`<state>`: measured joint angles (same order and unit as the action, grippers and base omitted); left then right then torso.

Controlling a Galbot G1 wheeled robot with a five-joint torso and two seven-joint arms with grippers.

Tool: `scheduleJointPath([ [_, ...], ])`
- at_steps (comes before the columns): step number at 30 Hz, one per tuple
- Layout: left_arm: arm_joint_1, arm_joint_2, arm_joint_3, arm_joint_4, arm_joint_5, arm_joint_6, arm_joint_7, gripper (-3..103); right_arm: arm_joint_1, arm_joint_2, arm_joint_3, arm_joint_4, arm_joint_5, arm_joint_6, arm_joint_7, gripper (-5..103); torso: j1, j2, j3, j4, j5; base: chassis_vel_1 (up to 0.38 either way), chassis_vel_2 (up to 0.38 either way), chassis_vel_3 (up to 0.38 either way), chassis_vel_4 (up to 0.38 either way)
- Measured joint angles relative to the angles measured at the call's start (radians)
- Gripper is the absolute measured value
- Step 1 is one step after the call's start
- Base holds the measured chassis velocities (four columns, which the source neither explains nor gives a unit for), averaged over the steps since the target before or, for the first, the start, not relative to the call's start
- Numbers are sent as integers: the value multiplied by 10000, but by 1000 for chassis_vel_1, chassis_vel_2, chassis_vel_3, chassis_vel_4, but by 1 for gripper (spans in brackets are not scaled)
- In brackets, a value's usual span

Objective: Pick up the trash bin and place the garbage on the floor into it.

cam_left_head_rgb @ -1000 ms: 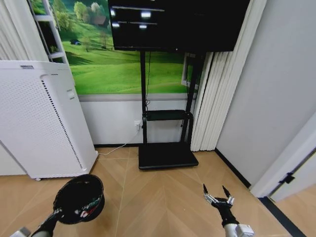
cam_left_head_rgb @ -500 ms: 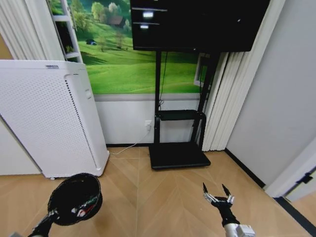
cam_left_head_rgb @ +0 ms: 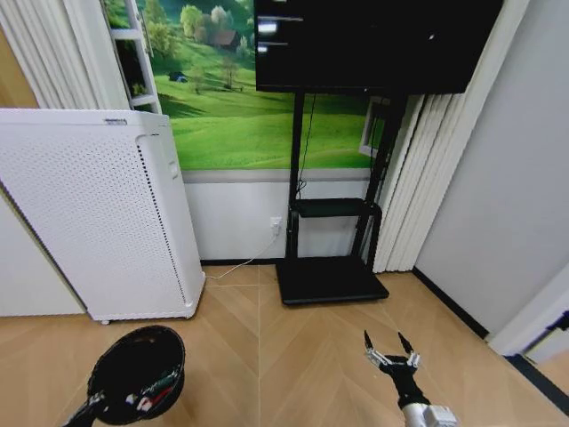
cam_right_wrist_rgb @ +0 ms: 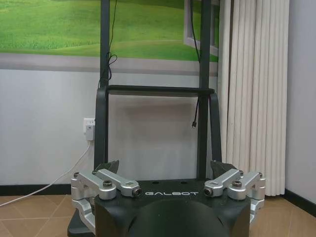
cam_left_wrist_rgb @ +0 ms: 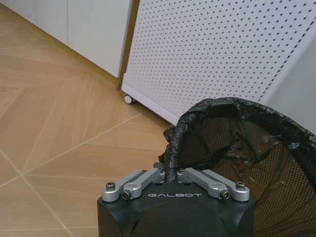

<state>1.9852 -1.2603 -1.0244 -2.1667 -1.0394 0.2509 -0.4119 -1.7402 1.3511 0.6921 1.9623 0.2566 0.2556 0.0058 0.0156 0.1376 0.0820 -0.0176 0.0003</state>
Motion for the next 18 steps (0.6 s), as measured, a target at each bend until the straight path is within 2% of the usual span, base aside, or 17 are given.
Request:
scheduleJointPath([
  [10,629,-67,-144,521,232,30,56,4,174,35,-267,-187,50,193,25,100,0,0,0,1,-7,60,69,-58,-45],
  [18,305,96,179,886,232,164,163,4,131,69,-344,-307,-2,243,4,100,0,0,0,0,-1,4,4,-7,-5],
])
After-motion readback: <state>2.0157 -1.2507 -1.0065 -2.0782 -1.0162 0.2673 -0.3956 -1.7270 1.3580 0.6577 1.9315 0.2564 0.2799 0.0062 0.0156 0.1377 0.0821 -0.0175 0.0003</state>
